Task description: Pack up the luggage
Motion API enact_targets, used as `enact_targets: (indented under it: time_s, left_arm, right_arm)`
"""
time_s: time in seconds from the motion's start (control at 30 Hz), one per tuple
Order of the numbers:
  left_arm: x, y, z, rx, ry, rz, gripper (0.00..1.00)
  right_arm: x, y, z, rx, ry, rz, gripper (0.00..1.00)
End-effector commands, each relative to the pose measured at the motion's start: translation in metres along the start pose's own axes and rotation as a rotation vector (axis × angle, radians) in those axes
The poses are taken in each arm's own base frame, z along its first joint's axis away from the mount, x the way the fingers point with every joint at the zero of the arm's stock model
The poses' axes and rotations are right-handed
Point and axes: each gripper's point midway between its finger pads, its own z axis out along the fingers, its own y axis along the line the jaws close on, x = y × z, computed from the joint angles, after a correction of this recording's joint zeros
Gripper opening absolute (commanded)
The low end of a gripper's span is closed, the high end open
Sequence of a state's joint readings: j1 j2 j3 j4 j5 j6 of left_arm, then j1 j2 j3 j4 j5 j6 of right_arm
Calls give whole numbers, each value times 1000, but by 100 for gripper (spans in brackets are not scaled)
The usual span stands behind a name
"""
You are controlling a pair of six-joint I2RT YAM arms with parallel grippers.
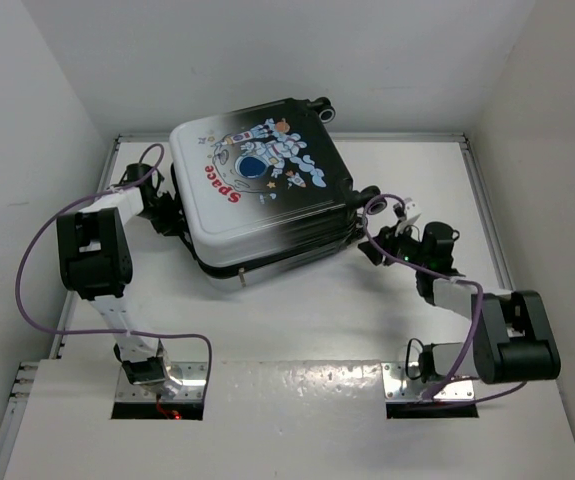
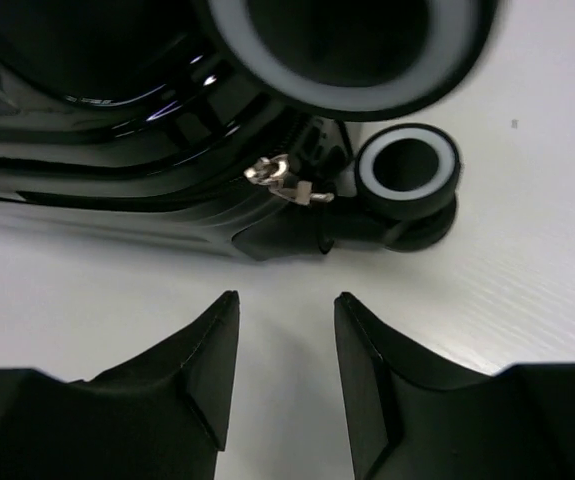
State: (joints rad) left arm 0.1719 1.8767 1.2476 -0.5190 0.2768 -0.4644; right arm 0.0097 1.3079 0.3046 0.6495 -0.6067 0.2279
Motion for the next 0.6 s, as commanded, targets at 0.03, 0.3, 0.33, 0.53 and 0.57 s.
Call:
enact_targets:
  time_s: [0.03, 0.3, 0.33, 0.53, 0.57]
  left_arm:
    - [-25, 12, -4, -9, -80, -58, 0]
    - [-19, 19, -2, -19, -66, -71, 0]
    - [-19, 18, -2, -19, -66, -80, 0]
    - [-17, 19, 0, -20, -65, -81, 0]
    - [-17, 19, 0, -20, -65, -81, 0]
  right_arm:
    - [-30, 5, 20, -60, -81, -155, 43]
    - [-37, 13, 41, -82, -95, -232, 43]
    - [-37, 9, 44, -68, -98, -242, 43]
    - [-41, 4, 53, -60, -109, -269, 36]
    - [-38, 3, 55, -57, -104, -273, 35]
